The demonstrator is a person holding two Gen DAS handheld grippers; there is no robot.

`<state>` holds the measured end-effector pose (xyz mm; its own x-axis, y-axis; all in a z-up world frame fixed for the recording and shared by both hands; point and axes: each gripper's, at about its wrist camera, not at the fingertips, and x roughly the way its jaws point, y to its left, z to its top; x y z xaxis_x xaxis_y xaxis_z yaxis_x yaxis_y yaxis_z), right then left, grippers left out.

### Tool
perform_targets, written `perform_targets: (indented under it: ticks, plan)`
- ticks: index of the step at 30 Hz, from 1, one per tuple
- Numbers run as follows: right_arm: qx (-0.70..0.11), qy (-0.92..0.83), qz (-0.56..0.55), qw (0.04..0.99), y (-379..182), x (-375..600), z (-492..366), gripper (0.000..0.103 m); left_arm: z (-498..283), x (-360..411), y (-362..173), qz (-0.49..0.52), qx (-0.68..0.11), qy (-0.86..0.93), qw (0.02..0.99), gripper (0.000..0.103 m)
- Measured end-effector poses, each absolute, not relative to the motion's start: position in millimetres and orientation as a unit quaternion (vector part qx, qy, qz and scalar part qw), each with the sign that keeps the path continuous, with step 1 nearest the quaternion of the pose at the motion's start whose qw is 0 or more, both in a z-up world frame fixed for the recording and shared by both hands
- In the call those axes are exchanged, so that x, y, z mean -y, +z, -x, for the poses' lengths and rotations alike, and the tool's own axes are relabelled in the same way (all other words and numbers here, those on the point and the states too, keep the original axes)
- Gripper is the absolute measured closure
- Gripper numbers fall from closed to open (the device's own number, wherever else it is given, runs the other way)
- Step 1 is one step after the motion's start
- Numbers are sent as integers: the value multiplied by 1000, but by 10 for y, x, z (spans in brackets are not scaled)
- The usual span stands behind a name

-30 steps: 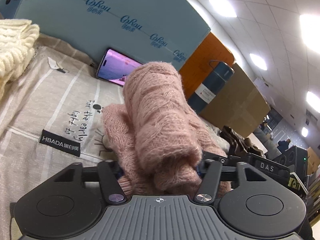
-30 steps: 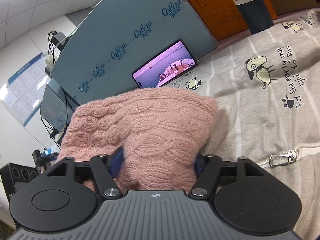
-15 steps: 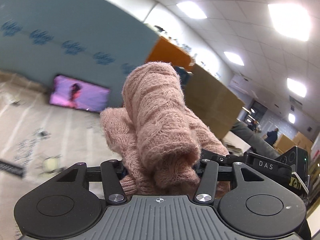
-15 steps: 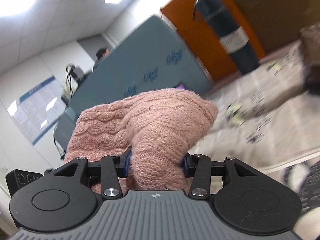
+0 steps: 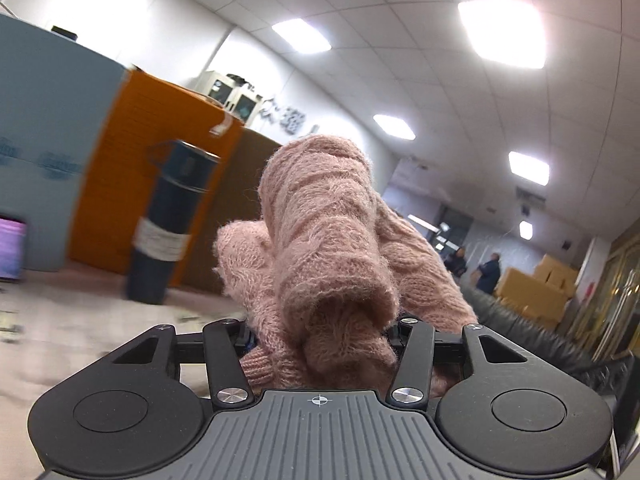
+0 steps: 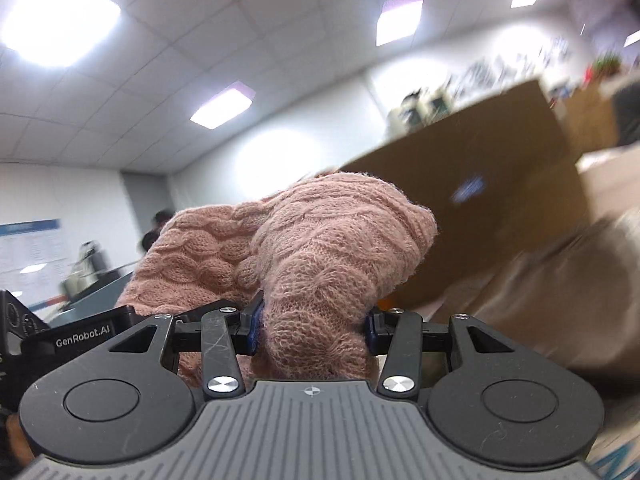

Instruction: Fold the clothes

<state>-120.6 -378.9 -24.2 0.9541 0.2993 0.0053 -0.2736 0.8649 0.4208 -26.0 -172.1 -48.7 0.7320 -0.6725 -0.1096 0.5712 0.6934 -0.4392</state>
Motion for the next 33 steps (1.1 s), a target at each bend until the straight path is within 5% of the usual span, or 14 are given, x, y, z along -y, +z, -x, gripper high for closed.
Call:
perform_targets:
  ticks: [13,16,20,26,33]
  plan:
    - [-45,-68,-164,983,-690,4420,935,56,-309,2771,-1000,194,-192,-360,892,54]
    - [-88,-84,-154,980,-796,4437,777,49,-352,2799,-1095,187,-205,-338,899,45]
    - [-111,-102,-145,978,-864,4455,732,31,-385,2774,-1170,178,-202,-310,912,16]
    - [-118,-118,-136,977,-863,4482,713,13,-320,2736,-1109,153,-179,-299,925,6]
    - [-33,-137,-147,979,-737,4434,1061,2,17,2502,-777,60,-118,-321,938,3]
